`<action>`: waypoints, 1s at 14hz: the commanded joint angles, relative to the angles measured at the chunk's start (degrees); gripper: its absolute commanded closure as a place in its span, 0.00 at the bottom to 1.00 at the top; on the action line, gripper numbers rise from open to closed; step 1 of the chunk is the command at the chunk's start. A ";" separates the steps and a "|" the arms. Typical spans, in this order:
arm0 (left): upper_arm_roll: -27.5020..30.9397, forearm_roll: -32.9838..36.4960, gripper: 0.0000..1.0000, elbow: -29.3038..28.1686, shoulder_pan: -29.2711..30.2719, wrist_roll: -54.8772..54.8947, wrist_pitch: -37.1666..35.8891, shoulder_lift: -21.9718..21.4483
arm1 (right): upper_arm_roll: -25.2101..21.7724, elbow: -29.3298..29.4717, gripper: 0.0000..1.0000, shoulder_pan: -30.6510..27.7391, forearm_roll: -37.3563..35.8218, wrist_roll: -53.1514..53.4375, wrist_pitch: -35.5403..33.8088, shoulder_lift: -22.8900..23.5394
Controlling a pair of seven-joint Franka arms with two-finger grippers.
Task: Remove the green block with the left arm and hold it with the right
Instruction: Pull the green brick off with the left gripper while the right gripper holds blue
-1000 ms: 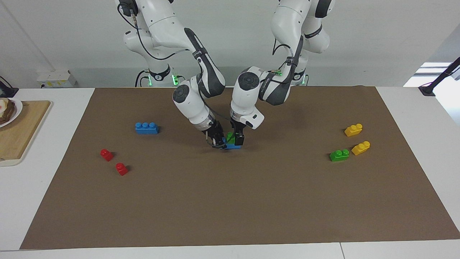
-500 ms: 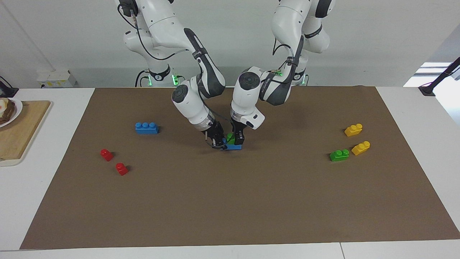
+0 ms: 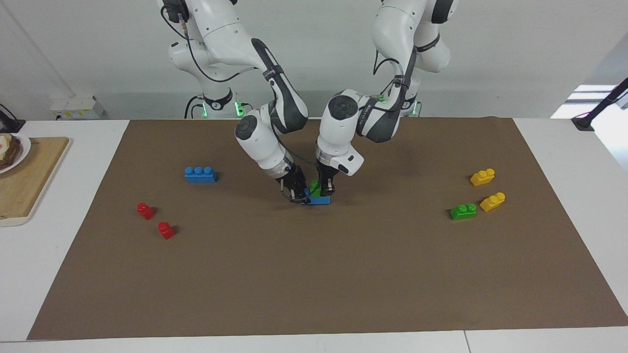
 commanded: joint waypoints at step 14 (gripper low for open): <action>0.21 -4.17 1.00 -0.65 8.79 24.12 -16.21 -12.80 | 0.15 0.56 1.00 -0.11 1.89 -3.20 1.38 0.84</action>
